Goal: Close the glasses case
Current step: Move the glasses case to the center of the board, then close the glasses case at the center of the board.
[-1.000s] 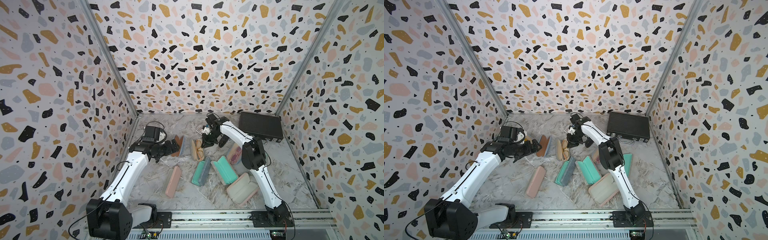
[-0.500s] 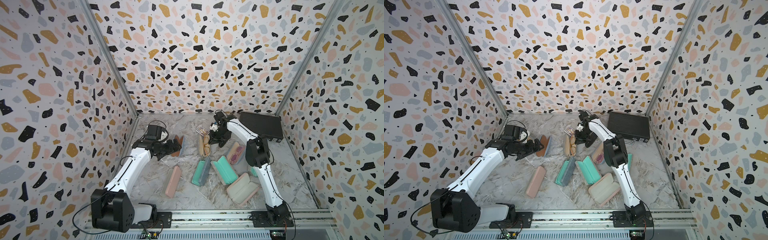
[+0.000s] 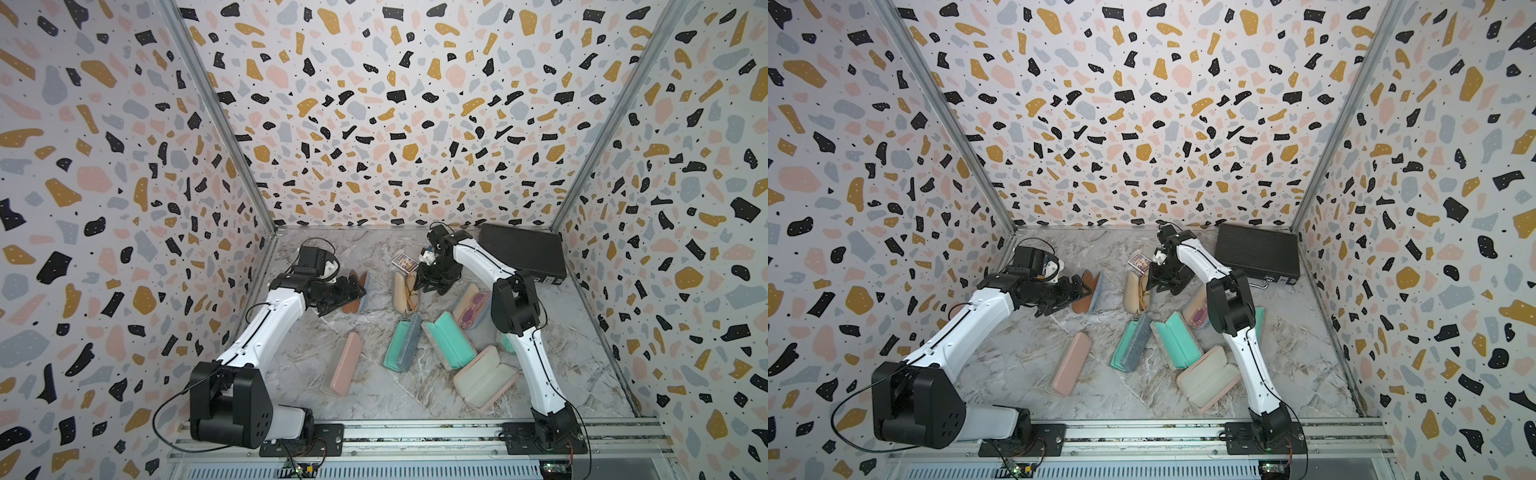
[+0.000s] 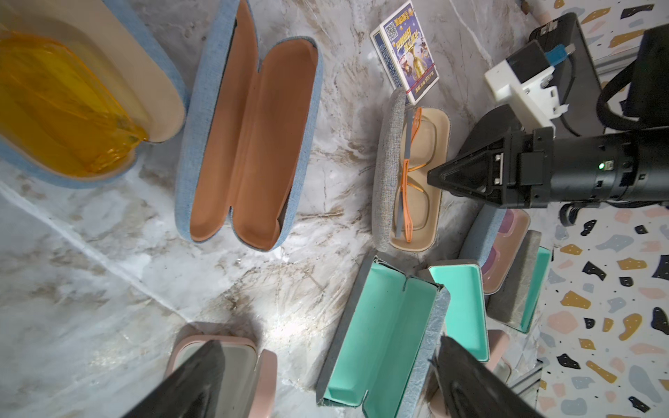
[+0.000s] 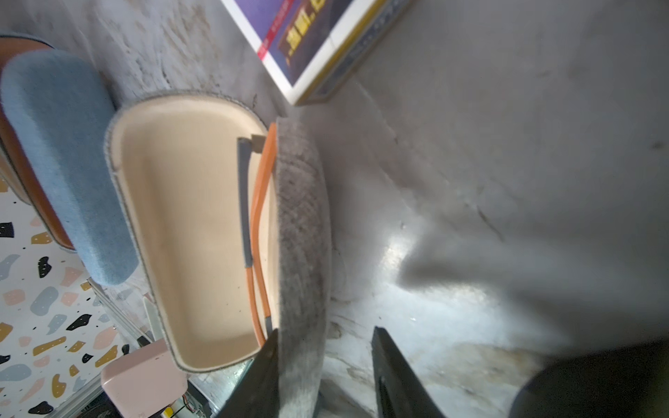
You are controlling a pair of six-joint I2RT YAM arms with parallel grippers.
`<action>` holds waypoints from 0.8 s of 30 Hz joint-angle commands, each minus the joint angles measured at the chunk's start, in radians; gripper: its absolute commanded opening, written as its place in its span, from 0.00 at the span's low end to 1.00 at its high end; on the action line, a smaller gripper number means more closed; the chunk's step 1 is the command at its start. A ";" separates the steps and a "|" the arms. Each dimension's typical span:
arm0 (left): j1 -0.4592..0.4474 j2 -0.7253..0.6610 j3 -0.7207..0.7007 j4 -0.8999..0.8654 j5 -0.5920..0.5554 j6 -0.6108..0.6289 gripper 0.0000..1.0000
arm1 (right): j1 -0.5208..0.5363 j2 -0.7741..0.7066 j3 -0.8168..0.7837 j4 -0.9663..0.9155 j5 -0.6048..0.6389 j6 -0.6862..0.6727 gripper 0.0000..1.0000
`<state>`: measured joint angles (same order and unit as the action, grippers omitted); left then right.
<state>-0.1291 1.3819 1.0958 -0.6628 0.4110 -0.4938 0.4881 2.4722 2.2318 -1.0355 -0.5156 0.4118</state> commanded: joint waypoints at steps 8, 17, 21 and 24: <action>-0.019 0.058 0.096 0.028 0.067 -0.023 0.55 | -0.010 -0.246 -0.027 -0.069 0.057 -0.042 0.53; -0.066 0.241 0.249 -0.032 0.100 0.017 0.00 | -0.011 -0.354 -0.154 -0.099 0.172 -0.032 0.00; -0.078 0.346 0.309 -0.053 0.118 0.009 0.00 | -0.010 -0.344 -0.235 -0.097 0.198 -0.028 0.00; -0.090 0.415 0.353 -0.078 0.115 0.012 0.00 | -0.009 -0.331 -0.285 -0.064 0.193 -0.022 0.00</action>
<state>-0.2096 1.7565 1.4048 -0.6964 0.5091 -0.4973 0.4816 2.1365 1.9736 -1.0904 -0.3477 0.3840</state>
